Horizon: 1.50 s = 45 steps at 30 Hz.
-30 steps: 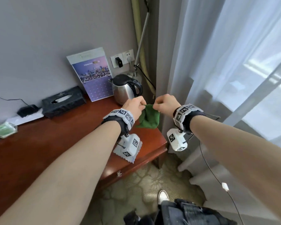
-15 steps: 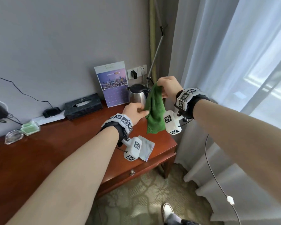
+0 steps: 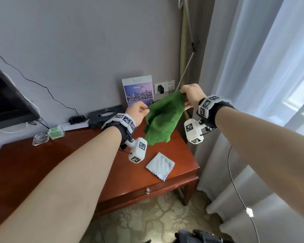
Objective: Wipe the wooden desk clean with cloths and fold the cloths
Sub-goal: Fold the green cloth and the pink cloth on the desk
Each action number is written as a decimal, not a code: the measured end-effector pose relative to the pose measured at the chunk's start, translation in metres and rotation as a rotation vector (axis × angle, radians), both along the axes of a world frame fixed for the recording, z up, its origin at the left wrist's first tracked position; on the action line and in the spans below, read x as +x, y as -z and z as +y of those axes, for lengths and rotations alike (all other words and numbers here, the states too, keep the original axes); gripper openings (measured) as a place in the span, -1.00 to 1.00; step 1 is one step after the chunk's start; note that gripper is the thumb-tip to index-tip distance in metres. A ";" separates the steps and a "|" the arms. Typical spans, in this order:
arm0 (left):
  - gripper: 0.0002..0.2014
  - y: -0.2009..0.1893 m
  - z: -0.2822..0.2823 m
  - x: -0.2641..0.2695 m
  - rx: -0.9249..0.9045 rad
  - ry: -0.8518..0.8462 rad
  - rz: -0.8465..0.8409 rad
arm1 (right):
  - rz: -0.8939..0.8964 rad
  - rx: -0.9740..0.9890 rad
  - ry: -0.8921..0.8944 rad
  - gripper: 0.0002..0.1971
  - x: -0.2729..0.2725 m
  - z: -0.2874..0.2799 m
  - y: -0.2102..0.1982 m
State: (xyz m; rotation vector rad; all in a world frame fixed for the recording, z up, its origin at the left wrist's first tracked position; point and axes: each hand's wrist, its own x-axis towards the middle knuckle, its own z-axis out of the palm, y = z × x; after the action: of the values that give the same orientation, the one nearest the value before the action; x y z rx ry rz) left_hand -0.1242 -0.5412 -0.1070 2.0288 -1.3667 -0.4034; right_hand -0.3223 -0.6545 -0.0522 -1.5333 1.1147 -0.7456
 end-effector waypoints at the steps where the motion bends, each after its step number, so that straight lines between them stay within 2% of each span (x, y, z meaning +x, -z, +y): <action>1: -0.86 -0.003 0.000 0.002 -0.008 -0.008 0.002 | -0.001 -0.005 -0.001 -0.86 0.001 -0.002 0.001; 12: -0.82 -0.008 0.006 0.011 0.019 -0.033 -0.105 | 0.213 -0.179 -0.067 -0.77 0.010 -0.013 0.016; 22: -0.74 -0.004 0.029 0.033 0.078 -0.030 -0.131 | 0.220 -0.153 -0.114 -0.81 0.035 -0.004 0.026; 27: -0.75 0.004 0.048 0.053 0.137 -0.023 -0.062 | 0.268 -0.135 -0.163 -0.82 0.057 0.005 0.030; 31: -0.76 0.009 0.061 0.067 0.225 -0.007 -0.057 | 0.298 -0.153 -0.261 -0.89 0.079 0.021 0.033; 34: -0.77 0.013 0.069 0.076 0.285 0.035 -0.083 | 0.342 -0.219 -0.368 -0.85 0.096 0.037 0.032; 37: -0.73 0.015 0.070 0.084 0.255 0.060 -0.061 | 0.392 -0.250 -0.484 -0.86 0.115 0.053 0.031; 42: -0.54 0.007 0.058 0.095 0.087 0.113 0.142 | 0.437 -0.276 -0.584 -0.84 0.145 0.075 0.028; 45: -0.57 0.001 0.050 0.101 0.087 0.160 0.190 | 0.423 -0.261 -0.596 -0.83 0.160 0.084 0.028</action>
State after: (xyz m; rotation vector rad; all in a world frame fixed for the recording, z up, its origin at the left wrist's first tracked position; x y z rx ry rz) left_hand -0.0233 -0.4908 -0.1077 1.9005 -1.4183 -0.7190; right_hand -0.1626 -0.5704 -0.0799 -2.1763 0.7935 -0.1597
